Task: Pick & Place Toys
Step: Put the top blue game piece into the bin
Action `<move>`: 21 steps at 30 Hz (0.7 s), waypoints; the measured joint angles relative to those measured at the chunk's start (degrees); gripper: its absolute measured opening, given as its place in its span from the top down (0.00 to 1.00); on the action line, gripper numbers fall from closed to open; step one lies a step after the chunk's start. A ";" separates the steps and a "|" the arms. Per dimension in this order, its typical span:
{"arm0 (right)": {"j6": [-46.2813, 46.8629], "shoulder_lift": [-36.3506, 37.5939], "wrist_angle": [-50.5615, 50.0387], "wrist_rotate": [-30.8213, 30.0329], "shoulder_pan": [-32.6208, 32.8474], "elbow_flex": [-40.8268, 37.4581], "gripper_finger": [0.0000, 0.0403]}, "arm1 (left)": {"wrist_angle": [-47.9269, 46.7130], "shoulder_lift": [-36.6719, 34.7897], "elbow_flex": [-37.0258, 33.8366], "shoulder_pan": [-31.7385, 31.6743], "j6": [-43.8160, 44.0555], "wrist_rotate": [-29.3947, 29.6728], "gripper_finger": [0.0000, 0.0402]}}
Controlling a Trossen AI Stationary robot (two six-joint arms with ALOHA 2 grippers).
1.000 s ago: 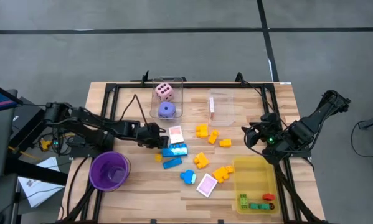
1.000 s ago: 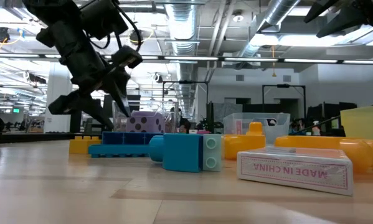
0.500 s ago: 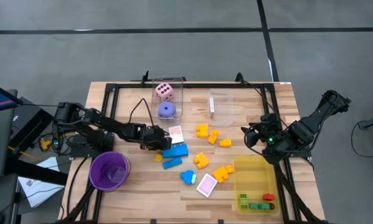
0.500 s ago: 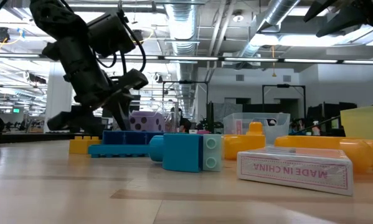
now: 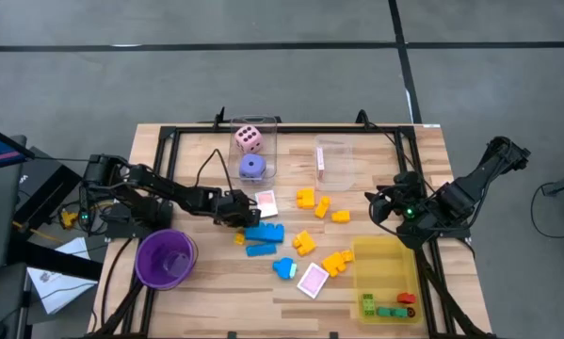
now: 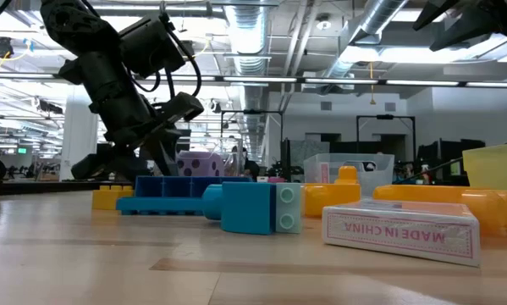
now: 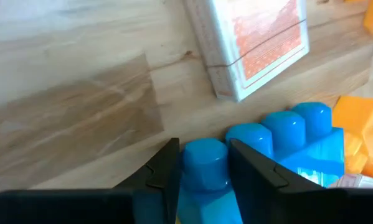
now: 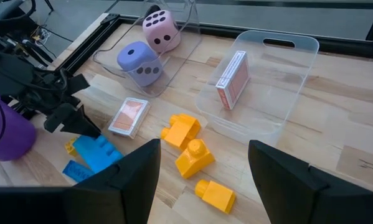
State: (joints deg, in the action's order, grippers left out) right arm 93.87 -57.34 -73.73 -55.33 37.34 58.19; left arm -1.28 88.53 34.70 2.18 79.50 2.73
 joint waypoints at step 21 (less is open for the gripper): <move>0.15 0.00 0.00 1.49 0.00 0.00 0.42 | 9.14 -0.02 0.00 13.51 -12.15 30.74 0.95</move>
State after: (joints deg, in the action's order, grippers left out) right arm 94.01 -57.34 -73.73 -53.84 37.35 58.19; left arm 7.86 88.51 34.70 15.69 67.35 33.47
